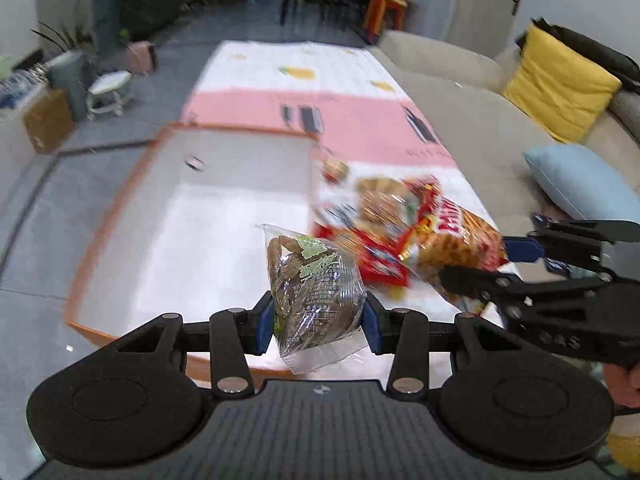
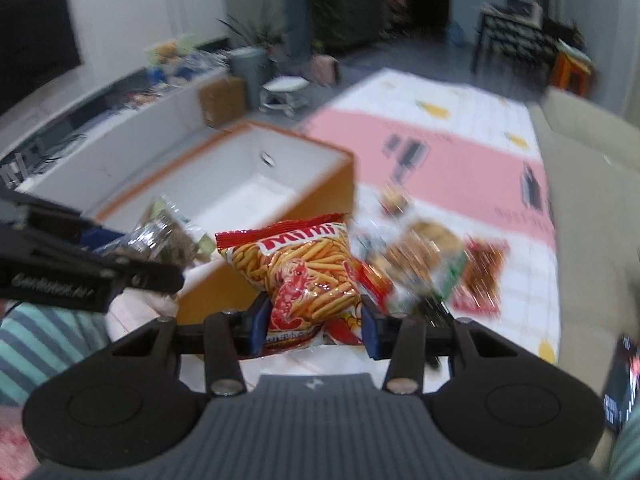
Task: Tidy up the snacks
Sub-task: 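Carry both bags over the orange box and open both grippers to drop them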
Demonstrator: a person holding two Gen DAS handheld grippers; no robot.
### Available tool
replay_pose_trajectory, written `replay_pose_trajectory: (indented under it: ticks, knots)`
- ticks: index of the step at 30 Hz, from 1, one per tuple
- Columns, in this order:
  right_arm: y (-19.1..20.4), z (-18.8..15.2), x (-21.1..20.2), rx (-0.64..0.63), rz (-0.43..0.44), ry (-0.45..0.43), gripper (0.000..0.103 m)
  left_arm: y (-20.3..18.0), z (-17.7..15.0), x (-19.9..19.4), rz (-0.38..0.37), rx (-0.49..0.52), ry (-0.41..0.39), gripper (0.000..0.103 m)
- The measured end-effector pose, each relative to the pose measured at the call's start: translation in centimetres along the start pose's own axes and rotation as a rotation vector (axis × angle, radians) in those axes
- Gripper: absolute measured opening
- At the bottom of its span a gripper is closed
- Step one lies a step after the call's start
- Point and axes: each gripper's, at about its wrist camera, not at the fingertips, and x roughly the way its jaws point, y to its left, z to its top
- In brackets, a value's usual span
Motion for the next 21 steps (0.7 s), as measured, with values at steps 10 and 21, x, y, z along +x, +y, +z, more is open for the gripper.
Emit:
replay_pose_trajectory:
  ticks: [10, 21]
  knots:
    - [7.6, 6.2, 3.9, -0.246, 0.125, 0.034, 0.043, 6.3, 4.5, 2.0, 0.113, 0.061, 0.099, 0.049]
    - [12.0, 8.5, 12.6, -0.43, 0.147, 0.226, 0.043, 10.0, 4.2, 7.8, 0.122, 0.172, 0.307, 0.049]
